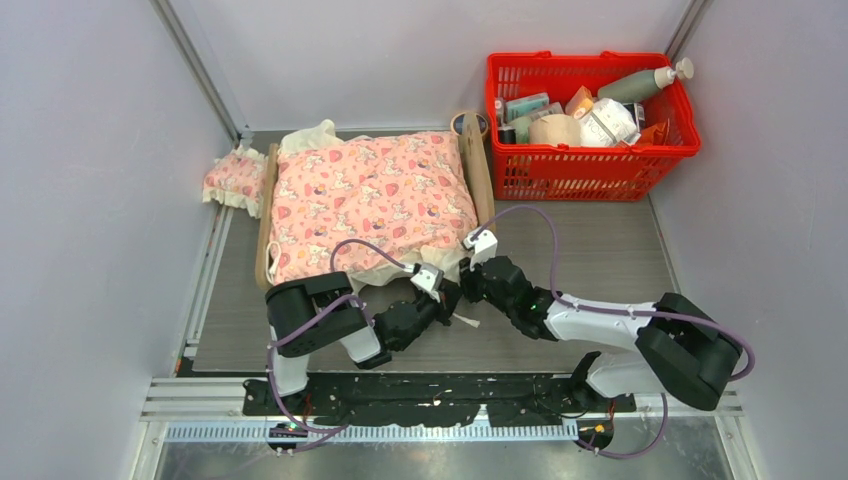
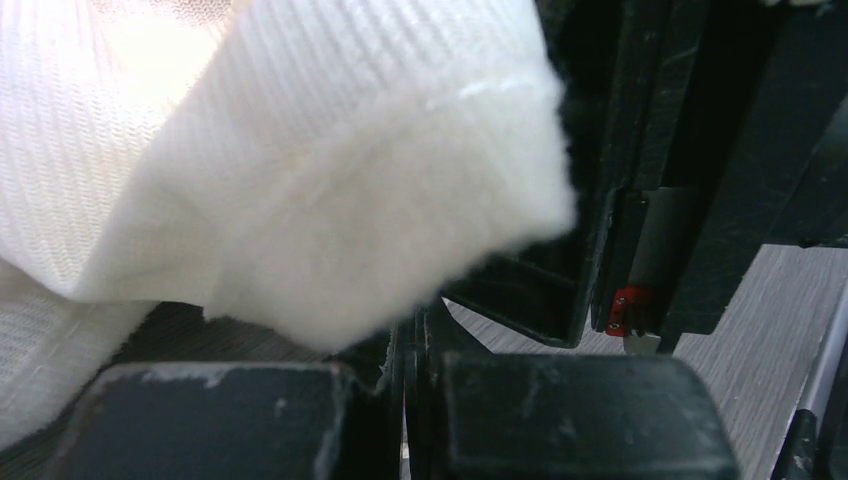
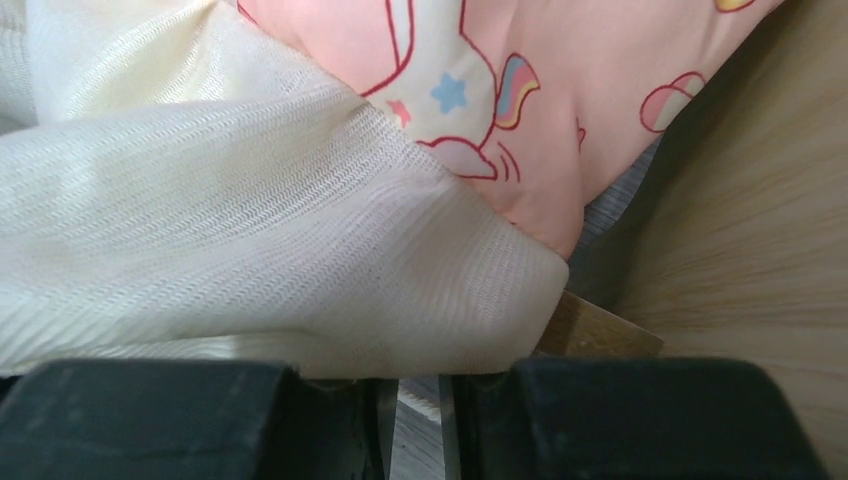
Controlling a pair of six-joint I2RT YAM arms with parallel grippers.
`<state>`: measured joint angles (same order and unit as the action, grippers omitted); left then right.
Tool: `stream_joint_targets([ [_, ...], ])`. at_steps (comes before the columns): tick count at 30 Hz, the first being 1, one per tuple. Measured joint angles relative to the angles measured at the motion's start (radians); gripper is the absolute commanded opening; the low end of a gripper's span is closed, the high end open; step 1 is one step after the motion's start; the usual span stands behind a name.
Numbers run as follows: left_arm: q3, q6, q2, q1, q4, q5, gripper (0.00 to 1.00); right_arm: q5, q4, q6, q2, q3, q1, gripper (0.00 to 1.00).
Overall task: Set up the pet bed
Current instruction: Tie the ropes to the bed frame.
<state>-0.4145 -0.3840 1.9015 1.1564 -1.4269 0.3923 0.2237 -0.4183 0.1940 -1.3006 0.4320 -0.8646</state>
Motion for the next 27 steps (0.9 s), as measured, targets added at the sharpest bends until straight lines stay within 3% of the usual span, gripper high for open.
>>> stream_joint_targets([
  [17, 0.000, -0.175, 0.000, 0.008, -0.040, 0.017, 0.00, 0.058, 0.383, 0.129, 0.201, 0.106, -0.006, 0.47],
  [27, 0.003, -0.237, 0.000, 0.008, -0.036, 0.031, 0.00, 0.085, 0.478, 0.281, 0.402, 0.054, -0.005, 0.42],
])
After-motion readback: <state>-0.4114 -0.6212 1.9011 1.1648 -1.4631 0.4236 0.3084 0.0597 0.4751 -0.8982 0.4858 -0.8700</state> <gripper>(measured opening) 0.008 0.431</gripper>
